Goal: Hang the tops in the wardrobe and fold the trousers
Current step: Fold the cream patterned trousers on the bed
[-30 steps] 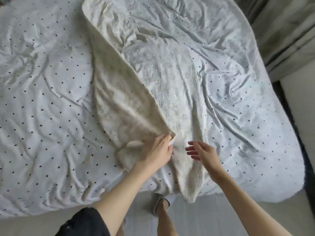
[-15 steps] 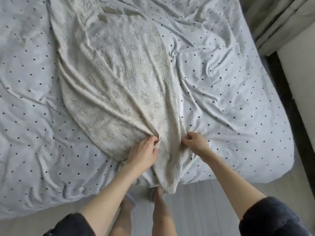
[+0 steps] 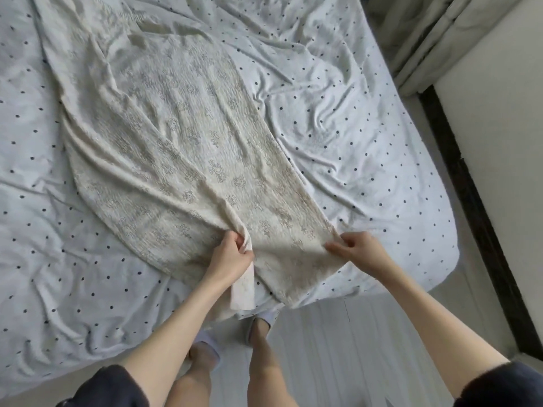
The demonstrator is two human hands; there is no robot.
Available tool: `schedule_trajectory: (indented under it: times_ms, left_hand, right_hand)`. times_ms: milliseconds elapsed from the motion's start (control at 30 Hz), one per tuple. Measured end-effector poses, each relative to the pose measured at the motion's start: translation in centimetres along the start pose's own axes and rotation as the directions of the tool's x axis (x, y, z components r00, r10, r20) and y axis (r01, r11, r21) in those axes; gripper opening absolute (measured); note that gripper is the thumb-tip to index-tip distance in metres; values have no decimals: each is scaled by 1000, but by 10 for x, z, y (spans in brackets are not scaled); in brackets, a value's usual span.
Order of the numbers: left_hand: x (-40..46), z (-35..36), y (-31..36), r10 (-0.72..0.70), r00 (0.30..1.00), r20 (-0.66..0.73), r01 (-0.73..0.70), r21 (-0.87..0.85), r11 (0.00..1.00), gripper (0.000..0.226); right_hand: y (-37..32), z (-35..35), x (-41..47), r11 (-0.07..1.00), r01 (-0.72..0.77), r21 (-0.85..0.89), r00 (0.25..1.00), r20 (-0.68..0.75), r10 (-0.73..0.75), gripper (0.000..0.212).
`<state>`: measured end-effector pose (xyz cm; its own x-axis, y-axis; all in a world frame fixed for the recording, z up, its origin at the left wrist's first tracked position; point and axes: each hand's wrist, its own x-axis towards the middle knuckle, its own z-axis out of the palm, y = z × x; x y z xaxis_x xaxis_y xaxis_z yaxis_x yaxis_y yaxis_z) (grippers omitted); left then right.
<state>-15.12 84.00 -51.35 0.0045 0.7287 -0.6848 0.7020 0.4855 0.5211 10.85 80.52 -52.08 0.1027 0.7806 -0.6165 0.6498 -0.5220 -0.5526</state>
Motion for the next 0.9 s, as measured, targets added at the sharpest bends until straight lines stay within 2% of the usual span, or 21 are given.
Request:
schedule_trajectory:
  times_ms: [67, 133, 200, 267, 300, 400, 533, 600, 700, 733, 800, 867, 900]
  left_hand:
    - [-1, 3, 0, -44, 999, 12, 45, -84, 995, 27]
    - [-1, 5, -3, -60, 998, 25, 63, -104, 993, 34]
    - [-1, 5, -6, -58, 998, 28, 60, -83, 995, 33]
    - [-2, 4, -9, -53, 998, 24, 55, -74, 996, 29]
    - [-3, 4, -9, -48, 999, 19, 49, -76, 996, 28]
    - [-5, 5, -8, -50, 998, 37, 54, -124, 991, 28]
    - [-14, 14, 2, -16, 995, 97, 40, -250, 968, 30]
    - [-15, 19, 6, 44, 996, 81, -27, -200, 979, 28]
    - [-13, 24, 14, 99, 992, 82, -87, -143, 986, 18]
    - [-14, 27, 19, 122, 988, 95, -109, -129, 986, 17]
    - [-18, 34, 33, 181, 972, 153, -162, -129, 978, 23]
    - [-18, 42, 47, 220, 942, 254, -187, -147, 971, 25]
    - [-15, 45, 52, 233, 926, 296, -204, -124, 971, 21]
  right_hand:
    - [9, 0, 0, 975, -33, -218, 996, 78, 51, 56]
    - [20, 3, 0, 953, -53, -297, 987, 129, 95, 54]
    - [22, 6, -4, 984, -46, -174, 987, 142, 71, 53]
    - [18, 10, -10, 998, -61, 11, 997, 41, 60, 53]
    - [18, 12, -13, 998, -62, 32, 998, -13, 63, 53]
    - [22, 20, -19, 996, -55, -72, 998, -41, 52, 45]
    - [47, 22, -25, 968, -222, -114, 975, -14, 222, 17]
    - [52, 23, -28, 961, -257, -105, 964, -95, 248, 21]
    - [42, 29, -30, 989, -144, -43, 949, -288, 126, 21]
    - [35, 30, -31, 996, -92, 21, 957, -274, 94, 18]
    - [18, 33, -34, 967, -48, 249, 993, -89, 72, 12]
    - [5, 37, -39, 901, -106, 420, 991, 122, 60, 18]
    - [2, 39, -41, 871, -138, 471, 983, 173, 62, 23]
